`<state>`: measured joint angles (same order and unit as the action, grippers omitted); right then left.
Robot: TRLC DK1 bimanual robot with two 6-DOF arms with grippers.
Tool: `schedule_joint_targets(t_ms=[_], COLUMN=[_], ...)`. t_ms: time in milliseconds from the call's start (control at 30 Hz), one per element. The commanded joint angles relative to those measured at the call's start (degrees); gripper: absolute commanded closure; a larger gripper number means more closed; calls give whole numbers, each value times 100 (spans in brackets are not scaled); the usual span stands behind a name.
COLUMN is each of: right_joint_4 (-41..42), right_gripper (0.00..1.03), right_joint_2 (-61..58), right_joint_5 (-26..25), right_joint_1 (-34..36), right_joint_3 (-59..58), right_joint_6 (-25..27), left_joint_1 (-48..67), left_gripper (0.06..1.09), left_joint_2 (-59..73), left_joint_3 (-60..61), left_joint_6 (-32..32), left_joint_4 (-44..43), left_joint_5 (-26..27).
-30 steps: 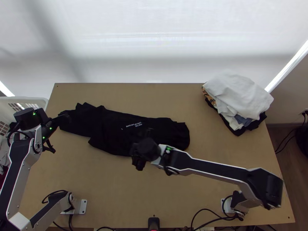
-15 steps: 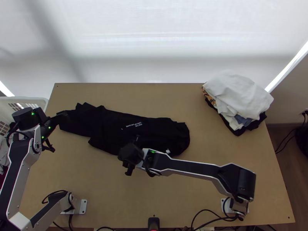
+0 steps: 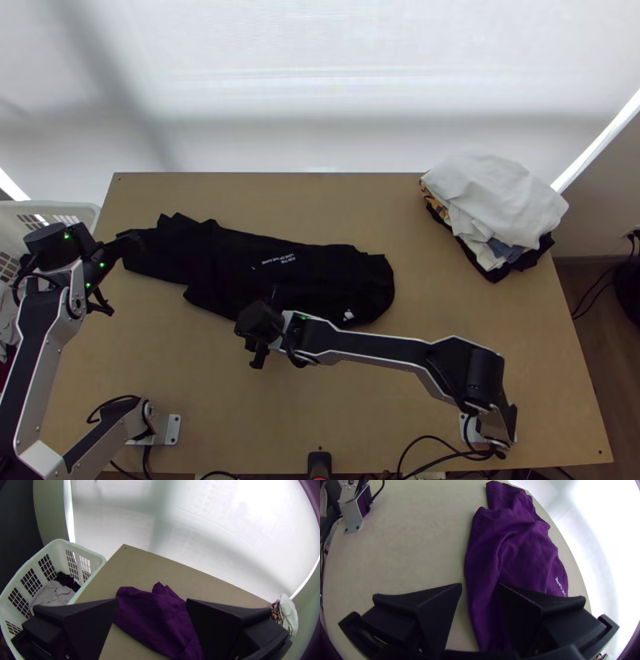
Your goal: Fold the t-shirt
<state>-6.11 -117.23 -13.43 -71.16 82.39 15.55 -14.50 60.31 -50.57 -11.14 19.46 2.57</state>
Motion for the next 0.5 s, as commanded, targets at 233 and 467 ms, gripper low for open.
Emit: schedule_joint_targets(t_ms=[233,467], right_joint_4=[-13,31], right_gripper=[49,97], right_joint_2=[-608,-731], right_joint_5=[42,34], right_joint_1=[-12,23], right_joint_3=[480,550], right_joint_6=[-131,-210], left_joint_1=[-35,-35], left_gripper=[11,11], left_joint_2=[59,77], left_joint_3=[126,179], left_joint_6=[-99,-108], left_joint_4=[-197,-232], left_joint_5=[68,60])
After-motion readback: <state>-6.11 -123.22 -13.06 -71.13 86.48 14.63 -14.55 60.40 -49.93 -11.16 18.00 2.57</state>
